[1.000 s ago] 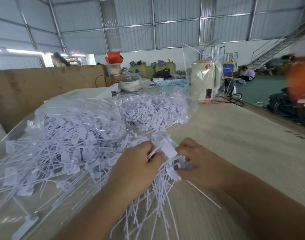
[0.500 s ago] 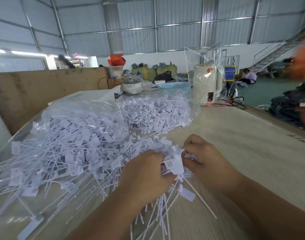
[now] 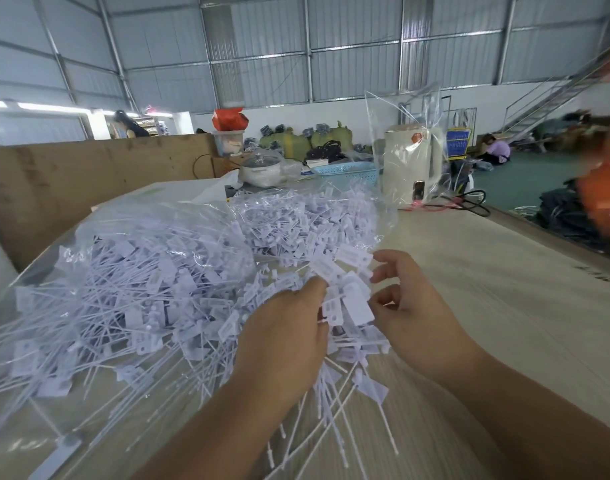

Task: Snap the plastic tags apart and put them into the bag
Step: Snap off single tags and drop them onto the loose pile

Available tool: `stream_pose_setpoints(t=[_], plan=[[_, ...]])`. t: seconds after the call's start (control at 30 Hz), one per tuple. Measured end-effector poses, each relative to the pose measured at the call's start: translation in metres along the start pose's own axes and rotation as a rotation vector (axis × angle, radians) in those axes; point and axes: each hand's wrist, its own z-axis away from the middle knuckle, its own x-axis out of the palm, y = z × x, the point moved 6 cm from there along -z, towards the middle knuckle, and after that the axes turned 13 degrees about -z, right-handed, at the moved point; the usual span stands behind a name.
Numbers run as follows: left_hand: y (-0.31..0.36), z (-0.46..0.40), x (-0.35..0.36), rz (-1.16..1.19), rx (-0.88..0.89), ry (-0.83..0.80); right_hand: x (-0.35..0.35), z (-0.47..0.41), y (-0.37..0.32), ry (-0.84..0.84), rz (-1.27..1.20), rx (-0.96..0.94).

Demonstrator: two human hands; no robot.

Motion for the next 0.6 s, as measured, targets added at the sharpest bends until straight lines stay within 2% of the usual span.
stream_pose_setpoints(t=[0.07,0.23,0.3,0.37,0.6], plan=[[-0.003,0.000,-0.003,0.092,-0.018,0.036,0.001,0.001,0.006,-0.038,0.092,0.089],[-0.010,-0.003,0.002,0.301,-0.073,0.041,0.009,0.011,0.017,-0.384,0.529,0.259],[-0.010,-0.003,0.003,0.329,-0.060,0.060,0.014,0.013,0.015,-0.466,0.660,0.187],[-0.007,-0.003,0.003,0.332,-0.042,0.073,0.017,0.011,0.011,-0.471,0.729,0.084],[-0.005,-0.003,0.008,0.310,-0.074,-0.033,0.023,0.010,0.004,-0.444,0.701,-0.098]])
